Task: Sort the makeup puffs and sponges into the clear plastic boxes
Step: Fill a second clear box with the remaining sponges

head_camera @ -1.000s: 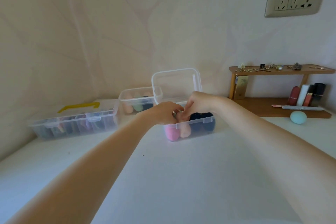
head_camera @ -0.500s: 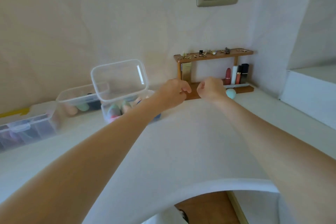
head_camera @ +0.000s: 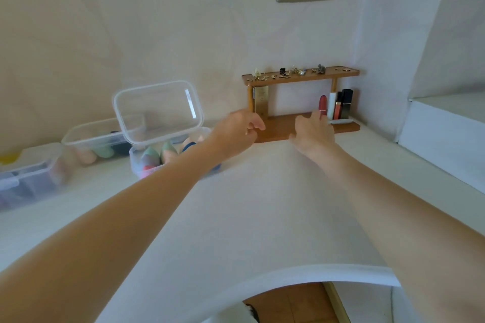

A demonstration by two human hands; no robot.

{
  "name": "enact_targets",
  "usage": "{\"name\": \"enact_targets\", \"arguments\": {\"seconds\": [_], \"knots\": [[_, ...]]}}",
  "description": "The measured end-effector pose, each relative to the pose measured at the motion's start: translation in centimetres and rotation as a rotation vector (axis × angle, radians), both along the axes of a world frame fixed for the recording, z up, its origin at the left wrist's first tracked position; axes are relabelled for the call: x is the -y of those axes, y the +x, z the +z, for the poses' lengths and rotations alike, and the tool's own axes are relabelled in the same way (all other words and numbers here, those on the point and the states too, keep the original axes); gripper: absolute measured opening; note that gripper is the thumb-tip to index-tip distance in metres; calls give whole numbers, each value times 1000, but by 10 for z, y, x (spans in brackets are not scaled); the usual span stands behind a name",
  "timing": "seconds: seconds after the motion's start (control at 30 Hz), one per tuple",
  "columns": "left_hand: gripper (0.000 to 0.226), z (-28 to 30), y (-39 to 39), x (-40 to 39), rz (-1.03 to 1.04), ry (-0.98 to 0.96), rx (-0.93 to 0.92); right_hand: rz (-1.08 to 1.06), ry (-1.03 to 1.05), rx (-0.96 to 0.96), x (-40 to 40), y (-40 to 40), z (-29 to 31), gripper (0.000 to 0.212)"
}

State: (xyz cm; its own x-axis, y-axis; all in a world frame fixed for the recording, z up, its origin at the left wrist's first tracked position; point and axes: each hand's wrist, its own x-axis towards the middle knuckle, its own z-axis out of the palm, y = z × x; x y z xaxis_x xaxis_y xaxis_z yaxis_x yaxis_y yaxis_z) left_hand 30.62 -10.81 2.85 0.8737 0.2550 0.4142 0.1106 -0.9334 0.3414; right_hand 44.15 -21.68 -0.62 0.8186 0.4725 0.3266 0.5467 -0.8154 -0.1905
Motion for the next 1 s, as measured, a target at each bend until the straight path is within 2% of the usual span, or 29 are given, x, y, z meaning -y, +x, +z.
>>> {"name": "enact_targets", "arguments": {"seconds": [0.07,0.13,0.23,0.3,0.37,0.43,0.53,0.67,0.83,0.93,1.0], "knots": [[32,4,-13,-11,39,-19,44,98,131,-8,-13,-15,14,26],[31,8,-27,-24,86,-59,70,217,332,-112,-27,-29,29,13],[30,13,-57,-51,215,-242,76,447,589,-443,-54,-58,50,25],[26,12,-80,-69,254,-344,9,584,652,-681,-70,-80,65,31],[23,10,-98,-79,262,-365,-93,724,585,-901,-81,-98,75,24],[24,9,-106,-80,274,-350,-201,810,415,-1001,-87,-106,77,15],[27,11,-106,-75,280,-233,-393,788,261,-1098,-95,-106,70,29],[37,15,-108,-75,324,-236,-529,769,174,-1111,-107,-104,68,36],[33,6,-107,-77,318,-283,-528,773,-73,-1190,-119,-97,72,37],[34,3,-107,-83,322,-327,-553,790,-141,-1155,-128,-94,71,30],[32,7,-107,-86,339,-390,-559,798,-191,-1083,-134,-95,68,17]]}}
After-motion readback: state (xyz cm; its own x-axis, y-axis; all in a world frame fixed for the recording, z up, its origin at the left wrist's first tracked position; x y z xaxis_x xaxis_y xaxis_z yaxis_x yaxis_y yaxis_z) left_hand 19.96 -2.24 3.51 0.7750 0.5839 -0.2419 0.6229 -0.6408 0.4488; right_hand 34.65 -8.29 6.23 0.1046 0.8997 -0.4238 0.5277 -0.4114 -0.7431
